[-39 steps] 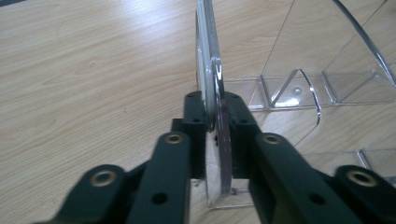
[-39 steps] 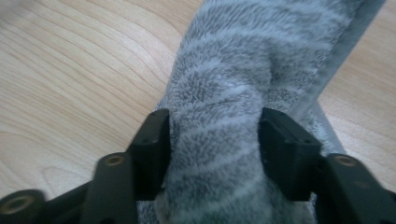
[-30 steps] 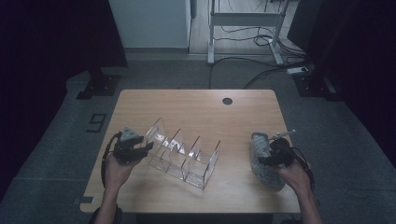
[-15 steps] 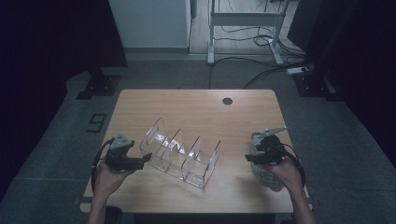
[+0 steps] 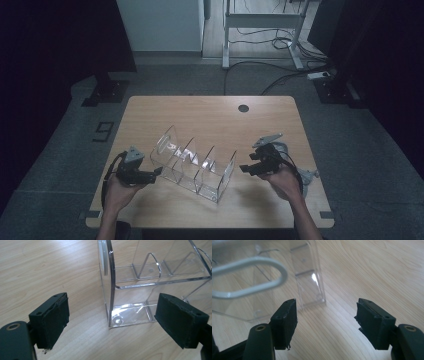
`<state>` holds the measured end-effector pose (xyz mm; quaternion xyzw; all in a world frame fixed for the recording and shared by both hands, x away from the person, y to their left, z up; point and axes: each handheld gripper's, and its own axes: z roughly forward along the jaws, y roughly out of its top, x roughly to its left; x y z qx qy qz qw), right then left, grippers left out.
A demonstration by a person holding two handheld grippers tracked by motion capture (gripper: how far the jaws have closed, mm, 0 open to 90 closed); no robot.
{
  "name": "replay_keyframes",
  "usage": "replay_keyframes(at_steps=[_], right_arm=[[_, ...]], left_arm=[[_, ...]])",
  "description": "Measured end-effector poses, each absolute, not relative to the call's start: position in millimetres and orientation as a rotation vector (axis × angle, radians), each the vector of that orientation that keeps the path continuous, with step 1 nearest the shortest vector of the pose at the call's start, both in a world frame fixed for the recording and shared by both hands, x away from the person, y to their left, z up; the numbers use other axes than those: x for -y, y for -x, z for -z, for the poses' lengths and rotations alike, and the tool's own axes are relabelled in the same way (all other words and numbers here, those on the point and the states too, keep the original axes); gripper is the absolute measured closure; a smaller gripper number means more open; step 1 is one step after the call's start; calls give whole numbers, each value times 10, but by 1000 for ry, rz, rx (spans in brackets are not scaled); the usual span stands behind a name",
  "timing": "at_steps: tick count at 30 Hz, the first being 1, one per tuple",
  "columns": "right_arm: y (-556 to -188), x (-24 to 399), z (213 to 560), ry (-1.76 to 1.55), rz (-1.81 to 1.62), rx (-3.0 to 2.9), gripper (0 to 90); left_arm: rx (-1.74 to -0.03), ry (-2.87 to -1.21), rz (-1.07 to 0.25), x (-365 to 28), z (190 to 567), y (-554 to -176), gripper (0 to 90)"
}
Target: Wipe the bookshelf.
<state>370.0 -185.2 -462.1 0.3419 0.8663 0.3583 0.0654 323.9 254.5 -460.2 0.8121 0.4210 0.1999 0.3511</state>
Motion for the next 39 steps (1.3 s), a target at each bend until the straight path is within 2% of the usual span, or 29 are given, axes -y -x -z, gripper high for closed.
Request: replay_keyframes(at_steps=[11,19,22,25,39], right_arm=[[-3769,1666,4589,-911,-1102,-2677,361],[-3734,1616,4565,-815,-1104,-2724,471],[-3714,1594,4549,-799,-1088,-2719,485],[-3688,1588,4524,-792,-1070,-2721,565],[-3554,1474,4509,-759,-1057,-2741,670]], left_arm=[[-1113,-2091,-492,-2443,4675,-3435,100],[-1124,-2086,-479,-2318,4703,-3514,63],[-1122,-2088,-480,-2284,4706,-3522,61],[-1121,-2092,-480,-2251,4710,-3527,61],[-1078,-2138,-432,-2092,4756,-3524,62]])
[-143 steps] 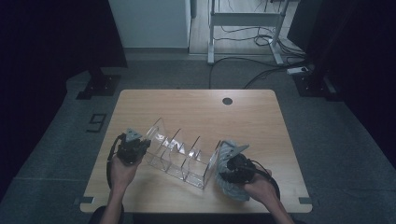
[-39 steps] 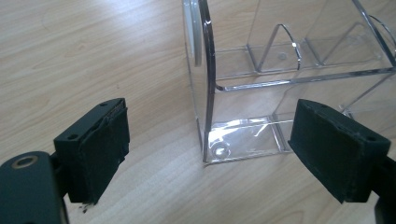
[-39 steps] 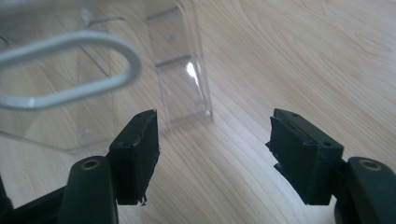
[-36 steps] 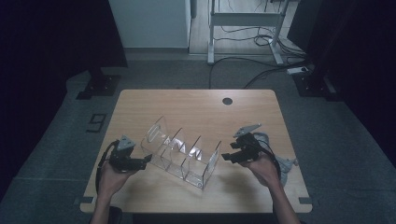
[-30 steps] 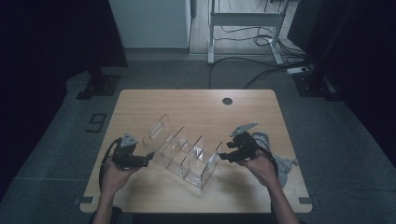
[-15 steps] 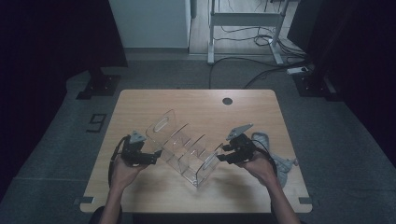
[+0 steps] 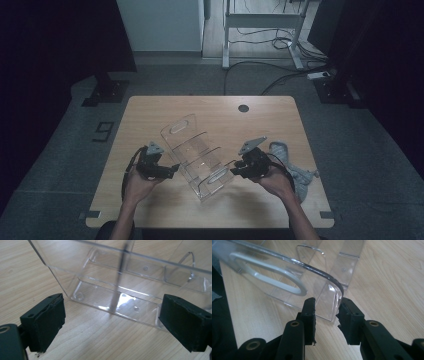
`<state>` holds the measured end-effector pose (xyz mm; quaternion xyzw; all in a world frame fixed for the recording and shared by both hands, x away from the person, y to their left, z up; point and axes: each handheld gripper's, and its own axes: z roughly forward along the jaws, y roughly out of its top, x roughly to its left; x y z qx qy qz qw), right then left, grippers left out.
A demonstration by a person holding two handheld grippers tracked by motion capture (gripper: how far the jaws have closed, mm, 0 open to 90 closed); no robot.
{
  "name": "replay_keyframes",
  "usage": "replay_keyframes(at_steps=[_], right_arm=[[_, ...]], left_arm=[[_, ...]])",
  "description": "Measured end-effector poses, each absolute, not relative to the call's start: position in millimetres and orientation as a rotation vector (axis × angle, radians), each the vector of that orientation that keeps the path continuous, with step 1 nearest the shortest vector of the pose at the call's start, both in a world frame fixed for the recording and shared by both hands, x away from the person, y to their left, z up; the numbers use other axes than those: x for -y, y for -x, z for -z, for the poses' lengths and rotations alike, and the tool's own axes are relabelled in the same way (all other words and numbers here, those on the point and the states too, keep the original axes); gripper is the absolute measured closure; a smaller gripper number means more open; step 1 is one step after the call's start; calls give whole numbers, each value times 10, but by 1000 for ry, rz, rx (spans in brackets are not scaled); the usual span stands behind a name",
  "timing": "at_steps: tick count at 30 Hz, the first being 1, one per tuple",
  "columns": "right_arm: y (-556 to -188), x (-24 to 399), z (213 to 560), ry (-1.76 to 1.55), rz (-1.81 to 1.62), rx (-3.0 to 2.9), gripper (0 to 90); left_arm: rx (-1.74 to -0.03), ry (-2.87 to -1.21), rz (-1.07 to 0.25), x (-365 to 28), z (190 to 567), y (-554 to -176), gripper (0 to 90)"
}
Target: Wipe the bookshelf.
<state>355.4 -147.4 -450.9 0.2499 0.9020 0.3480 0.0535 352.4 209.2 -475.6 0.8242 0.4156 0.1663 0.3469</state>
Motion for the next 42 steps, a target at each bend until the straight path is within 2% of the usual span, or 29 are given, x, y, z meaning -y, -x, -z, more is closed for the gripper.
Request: replay_keyframes(at_steps=[28,36,42], right_arm=[[-3302,1216,4564,-653,-1059,-2812,766],[-3288,1404,4487,-649,-1070,-2814,667],[-3381,1631,4425,-731,-1063,-2747,647]], left_arm=[[-1036,-2168,-380,-1966,4857,-3506,78],[-969,-2139,-368,-2078,4727,-3342,86],[-913,-2120,-348,-2182,4656,-3111,126]])
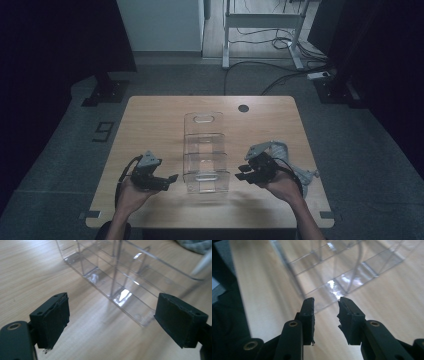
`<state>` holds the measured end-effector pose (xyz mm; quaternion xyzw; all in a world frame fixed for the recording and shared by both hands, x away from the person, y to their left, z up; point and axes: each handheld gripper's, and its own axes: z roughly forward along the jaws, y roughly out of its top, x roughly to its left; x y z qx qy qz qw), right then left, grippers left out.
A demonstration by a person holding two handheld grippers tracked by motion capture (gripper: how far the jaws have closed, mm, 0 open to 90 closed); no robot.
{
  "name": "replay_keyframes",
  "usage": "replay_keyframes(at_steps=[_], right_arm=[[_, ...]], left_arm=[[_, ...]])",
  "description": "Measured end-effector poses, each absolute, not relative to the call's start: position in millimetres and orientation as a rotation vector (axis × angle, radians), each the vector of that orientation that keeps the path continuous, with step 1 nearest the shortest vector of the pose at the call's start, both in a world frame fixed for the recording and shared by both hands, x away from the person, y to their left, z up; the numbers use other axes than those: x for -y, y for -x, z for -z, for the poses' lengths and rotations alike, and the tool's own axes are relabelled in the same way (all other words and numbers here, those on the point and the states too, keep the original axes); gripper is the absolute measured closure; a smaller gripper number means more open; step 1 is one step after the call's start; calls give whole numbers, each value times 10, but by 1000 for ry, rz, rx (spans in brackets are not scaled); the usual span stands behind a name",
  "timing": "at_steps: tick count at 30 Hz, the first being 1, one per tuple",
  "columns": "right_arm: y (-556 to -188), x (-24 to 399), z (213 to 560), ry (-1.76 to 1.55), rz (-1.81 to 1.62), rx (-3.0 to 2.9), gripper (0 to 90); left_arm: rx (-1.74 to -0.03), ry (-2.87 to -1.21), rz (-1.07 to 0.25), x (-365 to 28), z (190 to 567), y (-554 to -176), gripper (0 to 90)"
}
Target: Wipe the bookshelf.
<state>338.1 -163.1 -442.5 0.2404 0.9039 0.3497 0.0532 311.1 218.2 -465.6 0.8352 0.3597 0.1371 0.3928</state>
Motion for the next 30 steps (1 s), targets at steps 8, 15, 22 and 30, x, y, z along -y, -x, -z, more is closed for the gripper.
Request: replay_keyframes(at_steps=[8,15,22,30], right_arm=[[-3618,1477,4464,-747,-1051,-2718,627],[-3778,1348,4488,-755,-1068,-2702,597],[-3888,1216,4510,-739,-1115,-2720,617],[-3880,1196,4508,-715,-1108,-2733,655]], left_arm=[[-820,-2161,-321,-2045,4582,-2937,142],[-786,-2193,-338,-1866,4559,-2954,181],[-782,-2208,-304,-1810,4624,-3030,306],[-746,-2217,-262,-1817,4641,-3066,455]])
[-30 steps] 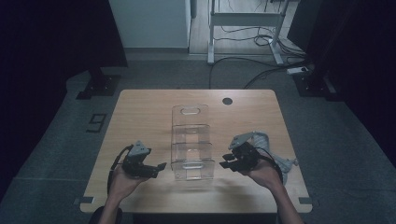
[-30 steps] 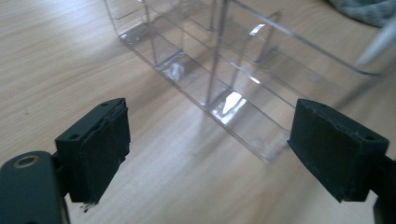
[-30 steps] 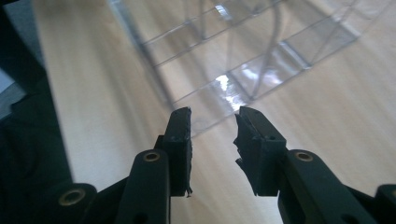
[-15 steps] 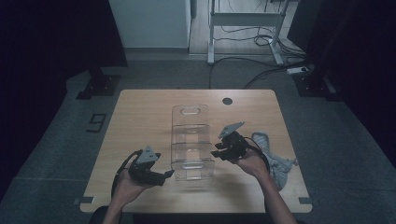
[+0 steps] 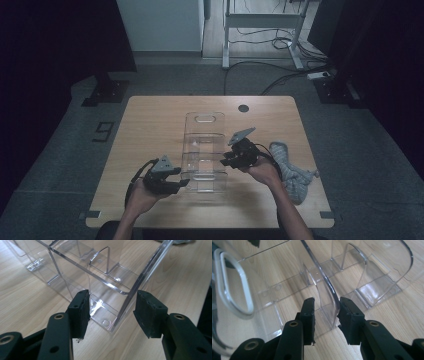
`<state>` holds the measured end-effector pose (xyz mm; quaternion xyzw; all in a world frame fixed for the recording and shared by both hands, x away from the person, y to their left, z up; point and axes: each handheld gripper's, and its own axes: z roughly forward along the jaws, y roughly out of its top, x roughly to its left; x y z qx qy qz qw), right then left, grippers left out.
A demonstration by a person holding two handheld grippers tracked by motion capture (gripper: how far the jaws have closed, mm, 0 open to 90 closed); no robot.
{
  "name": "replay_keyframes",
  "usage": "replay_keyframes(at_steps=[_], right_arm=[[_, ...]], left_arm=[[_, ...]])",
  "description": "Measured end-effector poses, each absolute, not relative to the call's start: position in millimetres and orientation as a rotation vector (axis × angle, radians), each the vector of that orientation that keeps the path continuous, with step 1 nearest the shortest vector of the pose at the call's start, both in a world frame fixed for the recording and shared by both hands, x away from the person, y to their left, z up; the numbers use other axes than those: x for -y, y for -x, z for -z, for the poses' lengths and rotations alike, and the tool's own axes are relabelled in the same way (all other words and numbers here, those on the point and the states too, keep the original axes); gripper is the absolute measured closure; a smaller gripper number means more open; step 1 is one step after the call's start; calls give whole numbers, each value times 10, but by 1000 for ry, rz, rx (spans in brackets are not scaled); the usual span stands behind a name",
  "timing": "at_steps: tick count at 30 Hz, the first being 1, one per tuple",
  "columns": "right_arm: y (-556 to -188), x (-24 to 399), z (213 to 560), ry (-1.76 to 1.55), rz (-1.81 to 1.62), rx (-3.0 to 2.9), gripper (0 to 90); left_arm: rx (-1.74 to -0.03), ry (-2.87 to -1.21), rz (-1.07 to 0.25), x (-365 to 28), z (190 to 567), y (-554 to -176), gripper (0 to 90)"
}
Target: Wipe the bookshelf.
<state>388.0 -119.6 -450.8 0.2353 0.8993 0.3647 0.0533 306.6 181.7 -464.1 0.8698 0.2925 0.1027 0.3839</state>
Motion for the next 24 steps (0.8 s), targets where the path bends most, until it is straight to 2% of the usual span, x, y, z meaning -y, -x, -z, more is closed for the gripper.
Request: replay_keyframes(at_steps=[24], right_arm=[[-3710,1135,4505,-663,-1094,-2788,690]], left_arm=[[-828,-2197,-264,-1950,4713,-3195,471]])
